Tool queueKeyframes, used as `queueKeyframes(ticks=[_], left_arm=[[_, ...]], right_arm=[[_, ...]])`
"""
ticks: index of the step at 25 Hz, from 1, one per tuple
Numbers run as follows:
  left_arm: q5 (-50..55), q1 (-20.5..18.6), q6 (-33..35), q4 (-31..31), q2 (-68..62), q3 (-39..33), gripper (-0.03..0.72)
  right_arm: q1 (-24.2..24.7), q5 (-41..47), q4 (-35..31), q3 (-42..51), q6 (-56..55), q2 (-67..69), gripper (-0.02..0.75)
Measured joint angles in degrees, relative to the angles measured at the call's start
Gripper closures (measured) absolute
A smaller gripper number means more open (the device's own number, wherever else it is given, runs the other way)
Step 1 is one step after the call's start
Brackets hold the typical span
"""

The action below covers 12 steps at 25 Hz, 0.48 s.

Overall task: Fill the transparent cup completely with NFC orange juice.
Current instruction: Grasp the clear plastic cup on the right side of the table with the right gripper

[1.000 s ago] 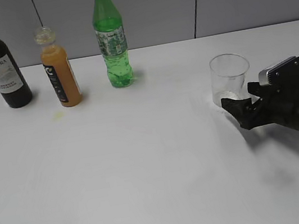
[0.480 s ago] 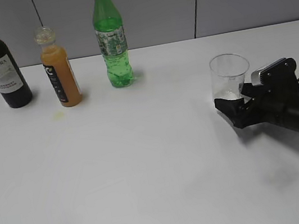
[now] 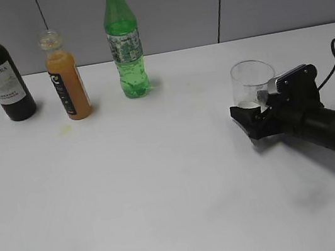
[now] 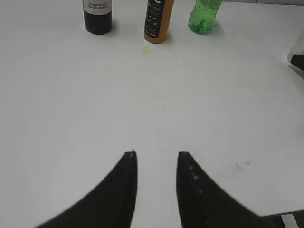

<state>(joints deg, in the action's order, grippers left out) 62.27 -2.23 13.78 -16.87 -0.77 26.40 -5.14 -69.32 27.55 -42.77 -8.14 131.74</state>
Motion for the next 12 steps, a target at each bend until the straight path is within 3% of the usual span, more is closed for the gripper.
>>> queueKeyframes(ticks=[12], left_arm=[[0.0,0.0,0.0,0.0,0.0,0.0,0.455]], right_arm=[[-1.6,0.0,-3.0,-3.3,-0.1,1.6,0.077]])
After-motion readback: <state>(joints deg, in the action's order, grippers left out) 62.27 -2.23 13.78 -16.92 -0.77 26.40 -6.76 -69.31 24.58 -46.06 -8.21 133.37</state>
